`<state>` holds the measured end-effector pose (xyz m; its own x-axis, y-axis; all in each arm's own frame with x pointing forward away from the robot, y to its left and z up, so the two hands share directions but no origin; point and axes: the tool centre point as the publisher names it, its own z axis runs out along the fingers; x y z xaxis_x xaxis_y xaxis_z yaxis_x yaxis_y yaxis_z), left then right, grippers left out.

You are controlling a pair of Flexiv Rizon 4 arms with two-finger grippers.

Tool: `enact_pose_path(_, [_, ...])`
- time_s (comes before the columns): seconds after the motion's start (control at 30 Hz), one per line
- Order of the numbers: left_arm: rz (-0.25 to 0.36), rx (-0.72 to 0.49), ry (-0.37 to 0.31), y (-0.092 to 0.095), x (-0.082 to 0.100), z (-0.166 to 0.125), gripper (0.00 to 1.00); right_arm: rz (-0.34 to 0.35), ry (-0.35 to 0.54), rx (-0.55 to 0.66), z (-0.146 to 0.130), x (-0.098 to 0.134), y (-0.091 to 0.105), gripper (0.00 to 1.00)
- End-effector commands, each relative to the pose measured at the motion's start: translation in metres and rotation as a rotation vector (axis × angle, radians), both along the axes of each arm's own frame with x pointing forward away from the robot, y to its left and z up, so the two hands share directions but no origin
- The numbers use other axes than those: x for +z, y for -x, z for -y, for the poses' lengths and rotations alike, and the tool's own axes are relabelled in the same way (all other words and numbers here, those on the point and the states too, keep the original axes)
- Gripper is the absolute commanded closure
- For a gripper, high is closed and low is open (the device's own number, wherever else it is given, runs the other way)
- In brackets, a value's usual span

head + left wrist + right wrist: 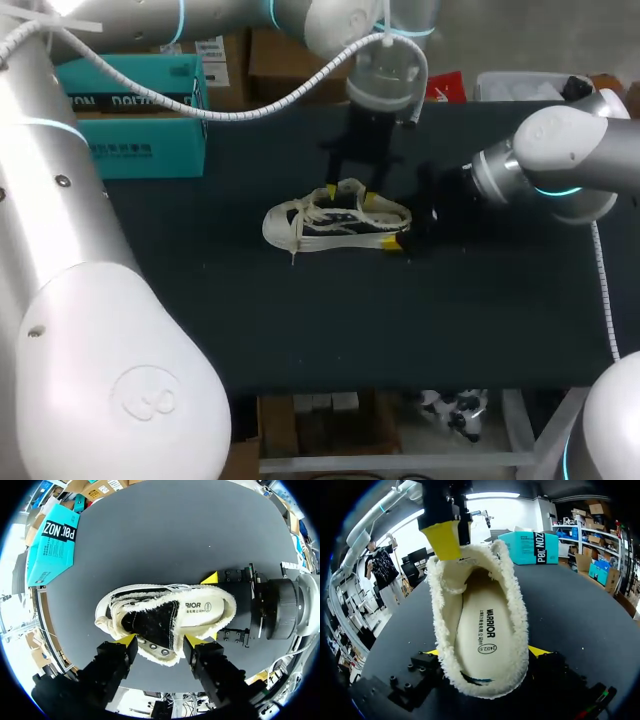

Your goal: Open the shoe tongue, take the insole out of the shoe, put the insole back into the shoe, and pack the shoe into the shoebox

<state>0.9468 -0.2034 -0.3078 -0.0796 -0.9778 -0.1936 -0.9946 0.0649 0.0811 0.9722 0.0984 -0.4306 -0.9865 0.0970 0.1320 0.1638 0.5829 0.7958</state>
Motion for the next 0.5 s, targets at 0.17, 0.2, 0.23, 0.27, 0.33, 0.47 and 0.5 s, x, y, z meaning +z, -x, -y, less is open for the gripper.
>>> enact_pose_path(0.17, [-0.010,0.021,-0.060,-0.007,-0.007,0.002,0.60,-0.002,-0.003,0.001,-0.003,-0.009,0.001,1.00])
enact_pose_path(0.2, [-0.007,0.028,-0.066,-0.007,-0.007,0.001,0.63,-0.002,-0.003,0.001,-0.003,-0.009,0.001,1.00])
enact_pose_path(0.23, [-0.004,0.033,-0.071,-0.008,-0.008,0.001,0.67,-0.002,-0.003,0.001,-0.003,-0.009,0.001,1.00])
enact_pose_path(0.27, [0.001,0.042,-0.071,-0.009,-0.009,0.000,0.73,-0.002,-0.003,0.001,-0.003,-0.009,0.001,1.00])
enact_pose_path(0.33, [0.008,0.051,-0.066,-0.011,-0.009,-0.001,0.80,-0.002,-0.003,0.001,-0.003,-0.009,0.001,1.00])
enact_pose_path(0.47, [0.029,0.063,-0.014,-0.010,-0.002,-0.008,1.00,-0.002,-0.003,0.001,-0.003,-0.009,0.001,1.00])
enact_pose_path(0.5, [0.037,0.066,-0.002,-0.009,0.000,-0.011,1.00,-0.002,-0.003,0.001,-0.003,-0.009,0.001,1.00])
